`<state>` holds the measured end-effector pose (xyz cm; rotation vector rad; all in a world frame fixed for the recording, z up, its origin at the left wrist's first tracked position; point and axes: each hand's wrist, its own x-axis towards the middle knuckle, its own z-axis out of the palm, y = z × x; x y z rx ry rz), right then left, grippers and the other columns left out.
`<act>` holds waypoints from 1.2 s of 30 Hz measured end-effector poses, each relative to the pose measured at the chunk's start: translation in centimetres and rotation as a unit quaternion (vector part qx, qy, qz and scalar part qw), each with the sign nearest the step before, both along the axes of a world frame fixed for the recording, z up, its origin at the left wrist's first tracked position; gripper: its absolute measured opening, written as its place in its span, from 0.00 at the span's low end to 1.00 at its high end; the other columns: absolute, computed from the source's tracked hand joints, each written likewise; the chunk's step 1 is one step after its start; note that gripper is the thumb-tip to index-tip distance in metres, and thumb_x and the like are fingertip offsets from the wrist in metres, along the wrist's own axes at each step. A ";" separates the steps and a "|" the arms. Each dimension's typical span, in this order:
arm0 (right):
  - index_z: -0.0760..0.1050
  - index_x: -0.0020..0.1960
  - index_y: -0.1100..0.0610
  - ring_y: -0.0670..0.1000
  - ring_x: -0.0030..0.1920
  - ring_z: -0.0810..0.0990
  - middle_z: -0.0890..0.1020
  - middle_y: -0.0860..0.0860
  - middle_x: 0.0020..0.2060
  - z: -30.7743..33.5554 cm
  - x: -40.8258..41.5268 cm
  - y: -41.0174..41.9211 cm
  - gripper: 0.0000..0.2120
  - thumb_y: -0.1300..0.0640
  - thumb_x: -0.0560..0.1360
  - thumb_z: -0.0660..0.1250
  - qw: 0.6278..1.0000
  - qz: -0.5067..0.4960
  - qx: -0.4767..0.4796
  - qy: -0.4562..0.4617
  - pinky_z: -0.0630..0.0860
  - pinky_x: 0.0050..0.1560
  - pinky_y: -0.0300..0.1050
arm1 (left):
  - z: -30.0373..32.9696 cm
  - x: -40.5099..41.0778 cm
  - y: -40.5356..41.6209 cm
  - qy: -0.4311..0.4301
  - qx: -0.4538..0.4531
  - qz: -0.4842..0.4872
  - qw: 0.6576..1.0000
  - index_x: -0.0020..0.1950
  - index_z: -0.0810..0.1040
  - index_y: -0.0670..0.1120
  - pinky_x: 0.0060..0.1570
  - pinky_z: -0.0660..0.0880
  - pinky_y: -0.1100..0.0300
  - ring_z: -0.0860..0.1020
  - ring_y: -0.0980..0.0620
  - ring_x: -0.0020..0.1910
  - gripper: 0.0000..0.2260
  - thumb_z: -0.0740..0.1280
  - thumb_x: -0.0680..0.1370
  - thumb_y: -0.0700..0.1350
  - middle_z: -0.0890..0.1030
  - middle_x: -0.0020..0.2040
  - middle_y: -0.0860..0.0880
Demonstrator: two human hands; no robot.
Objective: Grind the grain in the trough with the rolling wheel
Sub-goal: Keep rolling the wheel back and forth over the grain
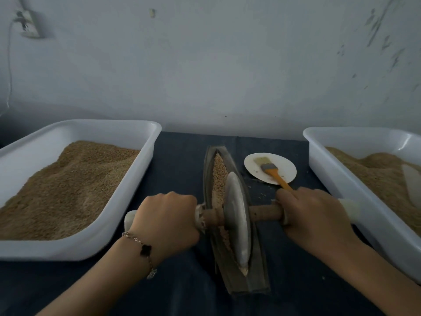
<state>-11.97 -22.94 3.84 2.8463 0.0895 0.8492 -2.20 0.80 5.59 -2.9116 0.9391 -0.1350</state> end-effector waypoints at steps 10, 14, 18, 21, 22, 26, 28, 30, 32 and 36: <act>0.70 0.31 0.57 0.54 0.22 0.69 0.72 0.52 0.22 -1.9 3.6 -0.7 0.16 0.66 0.55 0.78 0.999 -0.016 0.014 -0.038 0.63 0.24 0.42 | -1.6 2.7 -1.3 -0.048 -0.016 0.032 0.998 0.35 0.67 0.53 0.25 0.60 0.63 0.69 0.59 0.27 0.08 0.61 0.71 0.54 0.72 0.30 0.56; 0.72 0.35 0.58 0.58 0.27 0.74 0.76 0.55 0.27 -1.9 7.4 -1.5 0.13 0.64 0.59 0.76 0.998 -0.066 0.003 0.014 0.63 0.27 0.45 | -2.4 6.9 -2.8 -0.080 -0.035 0.028 0.996 0.33 0.68 0.51 0.27 0.63 0.63 0.70 0.56 0.27 0.10 0.61 0.72 0.53 0.73 0.29 0.55; 0.72 0.43 0.55 0.56 0.38 0.77 0.80 0.52 0.37 -1.0 11.7 -2.0 0.06 0.55 0.71 0.68 0.997 -0.073 -0.024 0.029 0.61 0.35 0.46 | -2.9 10.6 -3.5 -0.015 -0.095 0.044 0.994 0.34 0.72 0.51 0.33 0.74 0.60 0.75 0.54 0.30 0.12 0.63 0.73 0.56 0.76 0.31 0.54; 0.72 0.42 0.55 0.55 0.37 0.77 0.81 0.52 0.36 -0.3 14.1 -2.3 0.05 0.56 0.72 0.67 0.996 -0.070 -0.045 0.015 0.61 0.36 0.46 | -3.1 12.3 -3.9 -0.012 -0.120 0.056 0.991 0.34 0.73 0.50 0.34 0.73 0.60 0.75 0.54 0.31 0.12 0.63 0.73 0.56 0.76 0.32 0.53; 0.71 0.42 0.54 0.56 0.37 0.77 0.81 0.52 0.37 -0.3 14.4 -2.5 0.05 0.56 0.72 0.67 0.996 -0.071 -0.041 0.021 0.61 0.36 0.46 | -3.0 12.7 -4.1 -0.026 -0.112 0.058 0.992 0.34 0.73 0.50 0.32 0.71 0.61 0.75 0.54 0.30 0.12 0.63 0.74 0.55 0.76 0.31 0.53; 0.68 0.44 0.54 0.56 0.40 0.78 0.81 0.52 0.40 -1.0 14.5 -3.3 0.07 0.51 0.74 0.64 0.995 -0.090 0.005 0.048 0.63 0.36 0.47 | -2.0 13.0 -5.2 -0.087 -0.068 0.048 0.993 0.34 0.73 0.50 0.28 0.62 0.63 0.73 0.55 0.28 0.12 0.61 0.74 0.54 0.75 0.30 0.53; 0.70 0.48 0.54 0.55 0.42 0.79 0.81 0.51 0.41 -1.1 13.8 -3.1 0.06 0.52 0.74 0.64 0.994 -0.094 0.015 0.060 0.68 0.39 0.48 | -1.8 12.4 -5.3 -0.086 -0.065 0.044 0.993 0.34 0.73 0.50 0.29 0.65 0.63 0.73 0.55 0.28 0.13 0.61 0.75 0.54 0.75 0.30 0.53; 0.71 0.48 0.53 0.54 0.42 0.78 0.81 0.51 0.42 -1.0 12.4 -2.7 0.04 0.55 0.74 0.63 0.994 -0.091 0.018 0.065 0.70 0.40 0.47 | -1.7 11.0 -4.9 -0.064 -0.070 0.042 0.995 0.35 0.72 0.50 0.32 0.69 0.62 0.74 0.55 0.29 0.13 0.61 0.76 0.54 0.75 0.30 0.53; 0.72 0.46 0.54 0.54 0.41 0.77 0.80 0.51 0.42 -0.9 10.1 -2.0 0.04 0.57 0.73 0.65 0.995 -0.080 0.013 0.063 0.67 0.37 0.47 | -1.5 8.9 -4.1 -0.045 -0.061 0.035 0.997 0.36 0.71 0.51 0.31 0.69 0.61 0.73 0.56 0.30 0.11 0.62 0.76 0.53 0.74 0.32 0.54; 0.71 0.34 0.56 0.53 0.26 0.72 0.76 0.52 0.28 -0.6 3.9 -0.2 0.16 0.65 0.58 0.78 0.999 -0.041 0.025 -0.001 0.63 0.28 0.44 | -1.2 3.2 -1.5 -0.030 -0.050 0.017 0.998 0.37 0.63 0.54 0.31 0.64 0.62 0.69 0.59 0.30 0.11 0.60 0.76 0.54 0.71 0.33 0.55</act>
